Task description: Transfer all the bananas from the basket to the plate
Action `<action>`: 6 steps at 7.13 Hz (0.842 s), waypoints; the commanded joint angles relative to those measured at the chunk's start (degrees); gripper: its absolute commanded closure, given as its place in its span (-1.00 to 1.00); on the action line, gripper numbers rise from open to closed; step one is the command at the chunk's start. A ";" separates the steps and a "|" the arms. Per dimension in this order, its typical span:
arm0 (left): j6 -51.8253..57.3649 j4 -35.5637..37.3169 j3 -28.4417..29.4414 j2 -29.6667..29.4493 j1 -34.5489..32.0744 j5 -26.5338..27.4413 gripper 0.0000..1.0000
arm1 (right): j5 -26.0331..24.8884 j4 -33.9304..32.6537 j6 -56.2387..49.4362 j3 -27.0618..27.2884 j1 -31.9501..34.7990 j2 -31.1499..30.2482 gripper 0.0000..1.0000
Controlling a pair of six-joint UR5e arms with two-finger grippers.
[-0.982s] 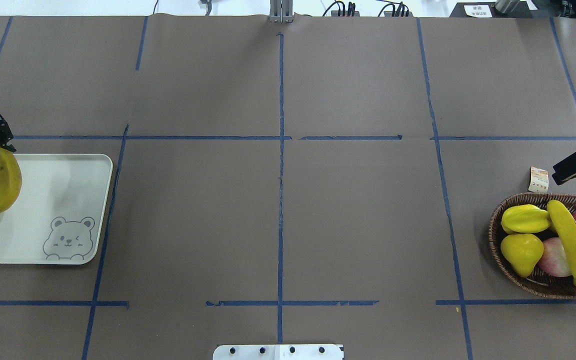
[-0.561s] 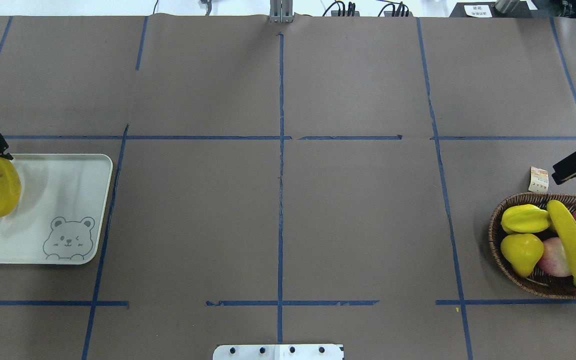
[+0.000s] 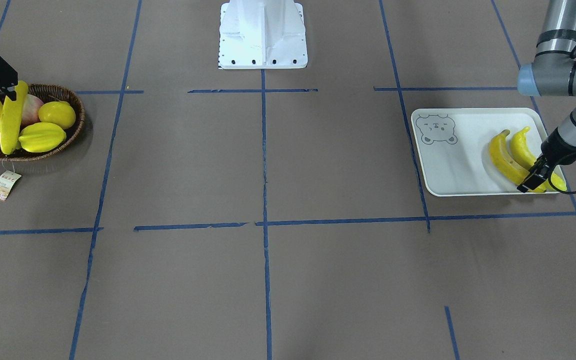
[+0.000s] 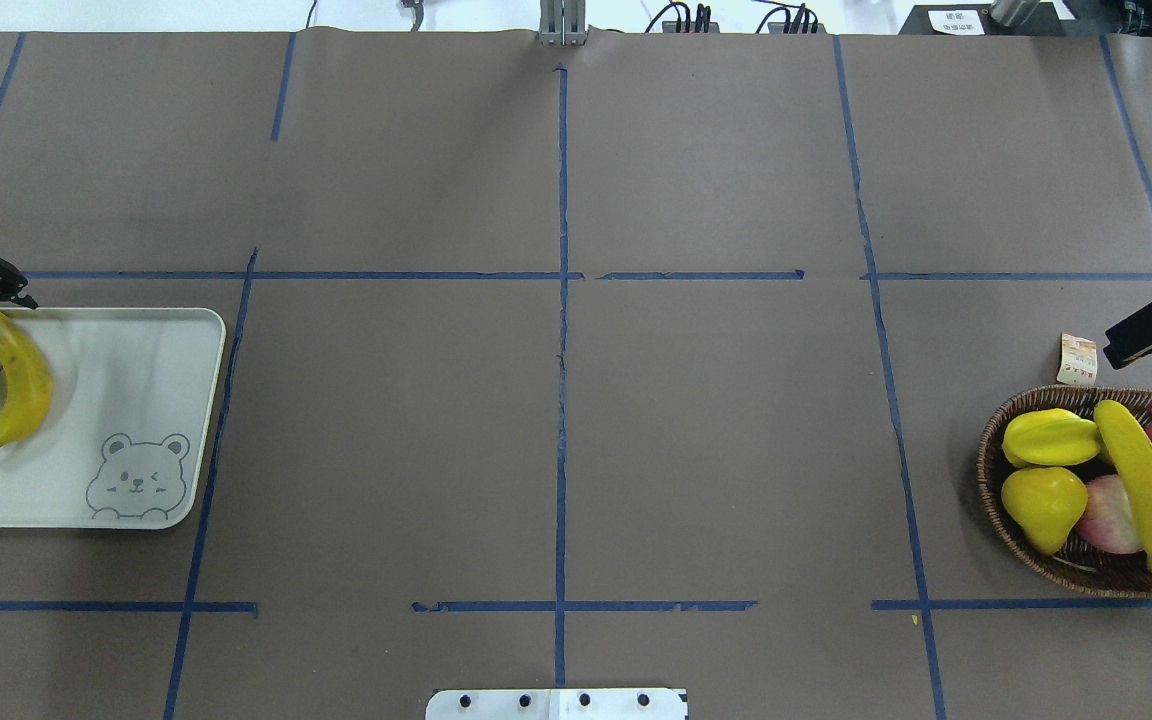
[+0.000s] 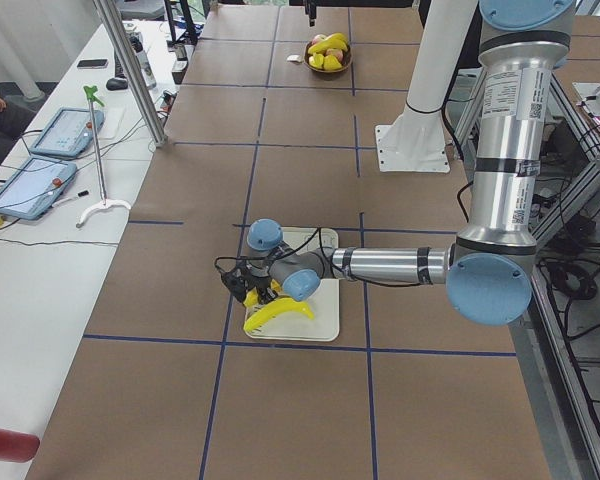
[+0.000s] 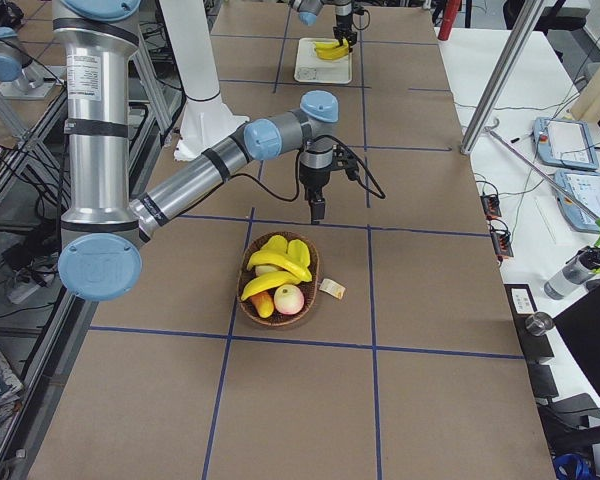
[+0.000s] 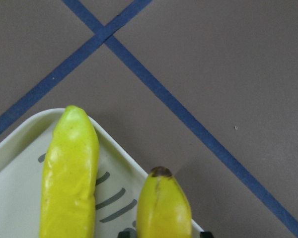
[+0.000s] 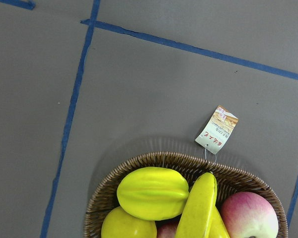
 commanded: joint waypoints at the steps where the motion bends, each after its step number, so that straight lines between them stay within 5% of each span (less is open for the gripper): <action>1: 0.02 0.04 -0.53 0.37 -0.09 -0.16 -0.99 | -0.01 0.00 0.09 0.01 0.00 0.05 -0.99; 6: 6.13 0.91 -10.26 0.54 -2.29 -6.92 -0.99 | -0.10 0.09 0.18 0.10 0.00 -0.03 -0.99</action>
